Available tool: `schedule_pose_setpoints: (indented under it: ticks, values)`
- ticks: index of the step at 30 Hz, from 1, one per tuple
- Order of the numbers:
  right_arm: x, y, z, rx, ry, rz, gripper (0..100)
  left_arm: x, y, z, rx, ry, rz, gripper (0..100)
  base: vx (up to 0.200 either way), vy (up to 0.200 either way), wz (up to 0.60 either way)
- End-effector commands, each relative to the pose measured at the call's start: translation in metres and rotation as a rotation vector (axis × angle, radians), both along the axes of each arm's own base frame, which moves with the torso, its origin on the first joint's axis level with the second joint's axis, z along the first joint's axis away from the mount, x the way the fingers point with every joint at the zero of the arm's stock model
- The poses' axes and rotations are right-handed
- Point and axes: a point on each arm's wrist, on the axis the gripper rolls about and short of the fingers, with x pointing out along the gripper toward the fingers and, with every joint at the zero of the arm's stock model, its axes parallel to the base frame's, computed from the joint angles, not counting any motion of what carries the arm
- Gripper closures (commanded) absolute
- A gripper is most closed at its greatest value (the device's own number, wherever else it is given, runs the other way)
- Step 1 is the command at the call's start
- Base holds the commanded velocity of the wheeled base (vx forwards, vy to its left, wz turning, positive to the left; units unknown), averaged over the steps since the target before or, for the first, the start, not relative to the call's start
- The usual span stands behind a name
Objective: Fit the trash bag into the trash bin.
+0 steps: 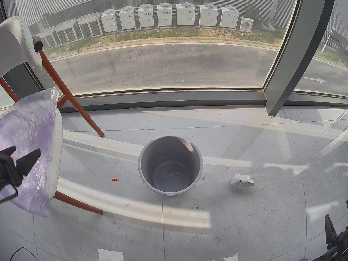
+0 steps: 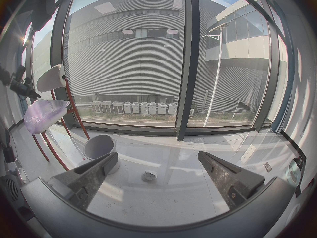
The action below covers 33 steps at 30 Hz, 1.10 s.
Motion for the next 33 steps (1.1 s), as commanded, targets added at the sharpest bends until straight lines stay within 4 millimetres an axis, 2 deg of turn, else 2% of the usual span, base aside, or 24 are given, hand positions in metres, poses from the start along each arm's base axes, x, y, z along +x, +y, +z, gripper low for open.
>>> schedule_pose_setpoints:
  ticks: [1,5,8,12,17,22,25,28,33]
  values:
    - [0.001,0.000,-0.005,-0.001,0.011,-0.001,0,0.108,0.019,0.012,-0.020,0.136,0.146,0,0.000,0.000,0.00]
    - [0.001,0.000,-0.005,-0.001,0.012,0.000,0,0.126,0.022,0.019,-0.011,0.123,0.194,0,0.000,0.000,0.00]
    - [0.001,0.000,-0.005,-0.001,0.012,0.000,0,0.133,0.023,0.013,-0.010,0.154,0.197,0,0.000,0.000,0.00]
    - [0.001,0.000,-0.005,-0.001,0.012,0.000,0,0.130,0.024,0.000,-0.007,0.201,0.210,0,0.000,0.000,0.00]
    - [0.001,0.000,-0.005,-0.001,0.012,0.000,0,0.127,0.027,-0.030,-0.006,0.308,0.226,0,0.000,0.000,0.00]
    - [0.001,0.000,-0.005,-0.001,0.012,0.000,0,0.138,0.028,-0.048,0.000,0.356,0.226,0,0.000,0.000,0.00]
    - [0.001,0.000,-0.005,-0.001,0.012,0.000,0,0.153,0.030,-0.059,0.005,0.333,0.226,0,0.000,0.000,0.00]
    - [0.001,0.000,-0.005,-0.001,0.012,0.000,0,0.161,0.031,-0.064,0.005,0.318,0.228,0,0.000,0.000,0.00]
    - [0.001,0.000,-0.005,-0.001,0.012,0.000,0,0.160,0.031,-0.068,0.005,0.335,0.228,0,0.000,0.000,0.00]
